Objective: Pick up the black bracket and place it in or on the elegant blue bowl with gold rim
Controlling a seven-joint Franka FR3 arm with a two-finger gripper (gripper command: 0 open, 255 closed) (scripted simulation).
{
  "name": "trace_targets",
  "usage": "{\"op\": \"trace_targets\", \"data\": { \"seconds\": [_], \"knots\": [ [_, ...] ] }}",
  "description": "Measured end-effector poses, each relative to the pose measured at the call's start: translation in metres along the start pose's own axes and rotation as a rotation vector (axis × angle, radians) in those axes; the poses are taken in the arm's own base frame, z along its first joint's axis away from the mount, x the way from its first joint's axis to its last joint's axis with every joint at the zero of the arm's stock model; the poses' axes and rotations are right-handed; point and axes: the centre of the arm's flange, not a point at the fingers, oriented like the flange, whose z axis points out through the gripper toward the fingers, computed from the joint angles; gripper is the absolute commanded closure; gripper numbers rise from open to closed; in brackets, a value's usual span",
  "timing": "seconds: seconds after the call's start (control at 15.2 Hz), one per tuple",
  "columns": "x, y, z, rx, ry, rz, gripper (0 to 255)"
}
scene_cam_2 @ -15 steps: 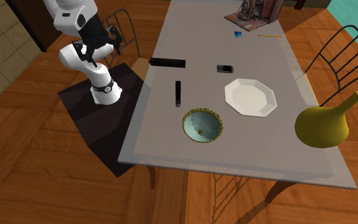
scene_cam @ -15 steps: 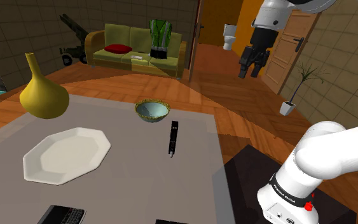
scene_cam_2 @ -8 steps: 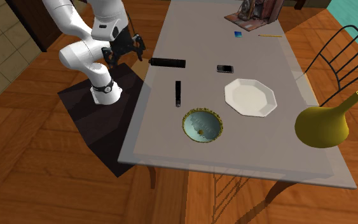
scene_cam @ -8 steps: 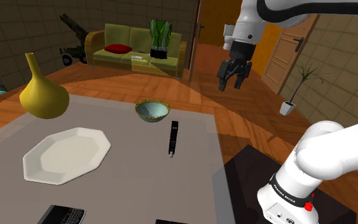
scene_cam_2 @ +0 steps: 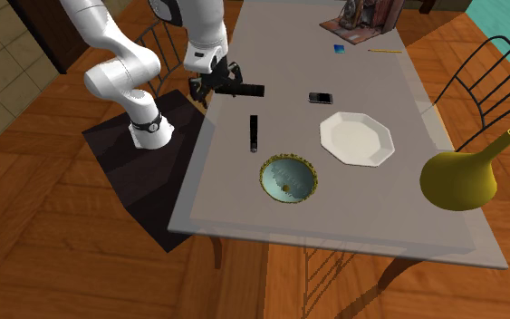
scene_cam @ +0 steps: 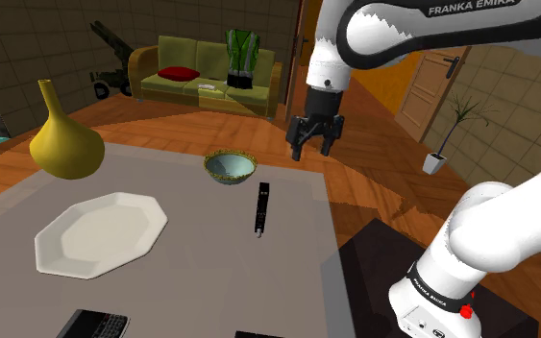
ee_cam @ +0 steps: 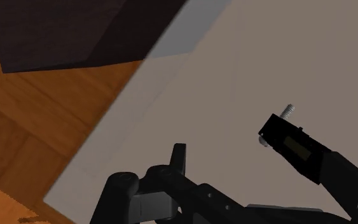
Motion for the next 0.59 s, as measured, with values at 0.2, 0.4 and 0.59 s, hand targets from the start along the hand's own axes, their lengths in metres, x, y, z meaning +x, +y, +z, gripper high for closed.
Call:
{"op": "trace_targets", "data": {
  "seconds": [0.2,0.4,0.59],
  "knots": [
    [0.008,-0.032,0.019,-0.012,-0.008,0.024,0],
    [0.016,-0.064,0.044,-0.025,-0.016,0.048,0],
    [0.027,-0.098,0.067,-0.035,-0.023,0.07,0]
  ]
}}
